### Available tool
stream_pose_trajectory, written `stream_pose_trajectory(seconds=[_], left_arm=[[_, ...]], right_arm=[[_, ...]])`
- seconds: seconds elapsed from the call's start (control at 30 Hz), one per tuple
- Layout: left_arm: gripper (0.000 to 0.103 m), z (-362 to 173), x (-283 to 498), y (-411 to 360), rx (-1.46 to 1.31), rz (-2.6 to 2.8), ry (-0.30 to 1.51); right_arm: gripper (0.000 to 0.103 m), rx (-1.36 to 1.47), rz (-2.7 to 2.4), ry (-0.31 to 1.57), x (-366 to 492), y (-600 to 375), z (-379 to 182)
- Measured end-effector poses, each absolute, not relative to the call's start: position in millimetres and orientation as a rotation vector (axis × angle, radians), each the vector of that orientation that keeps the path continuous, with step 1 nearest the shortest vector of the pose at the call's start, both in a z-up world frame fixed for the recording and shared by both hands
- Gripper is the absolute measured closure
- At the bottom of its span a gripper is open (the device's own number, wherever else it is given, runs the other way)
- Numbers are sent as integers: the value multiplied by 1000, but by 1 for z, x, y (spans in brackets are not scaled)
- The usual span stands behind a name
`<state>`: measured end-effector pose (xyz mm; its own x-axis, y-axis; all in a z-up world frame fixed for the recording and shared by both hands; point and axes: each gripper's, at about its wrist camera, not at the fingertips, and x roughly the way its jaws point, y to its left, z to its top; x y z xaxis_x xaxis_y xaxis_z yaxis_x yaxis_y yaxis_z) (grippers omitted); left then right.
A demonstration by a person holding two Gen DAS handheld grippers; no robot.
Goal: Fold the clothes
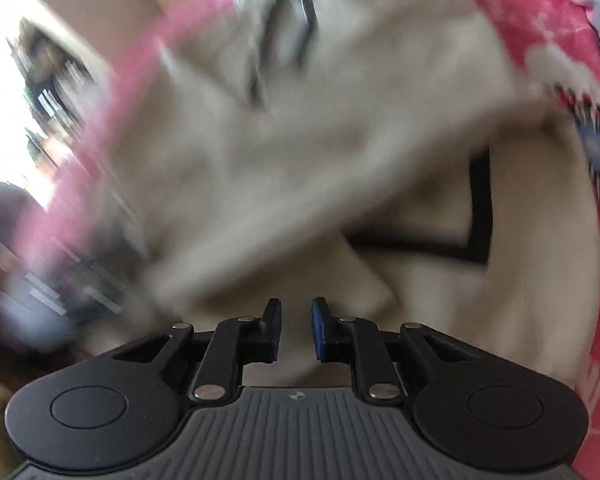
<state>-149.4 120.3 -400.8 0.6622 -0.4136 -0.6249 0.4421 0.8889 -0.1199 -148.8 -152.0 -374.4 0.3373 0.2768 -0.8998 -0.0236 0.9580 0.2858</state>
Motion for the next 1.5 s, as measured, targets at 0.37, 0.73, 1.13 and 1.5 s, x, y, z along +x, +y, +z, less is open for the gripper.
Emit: stream_pose_trajectory(seconds=[0.37, 0.73, 1.13, 1.5], left_arm=[[32, -369, -115, 187, -254, -183, 597], [37, -416, -38, 192, 128, -26, 604], [36, -422, -37, 223, -116, 44, 586], [37, -407, -46, 238, -143, 96, 520]], right_arm=[[82, 226, 315, 979, -126, -127, -300], [82, 277, 445, 969, -66, -55, -312], [91, 156, 570, 961, 15, 35, -351], [103, 192, 589, 1022, 39, 59, -410]])
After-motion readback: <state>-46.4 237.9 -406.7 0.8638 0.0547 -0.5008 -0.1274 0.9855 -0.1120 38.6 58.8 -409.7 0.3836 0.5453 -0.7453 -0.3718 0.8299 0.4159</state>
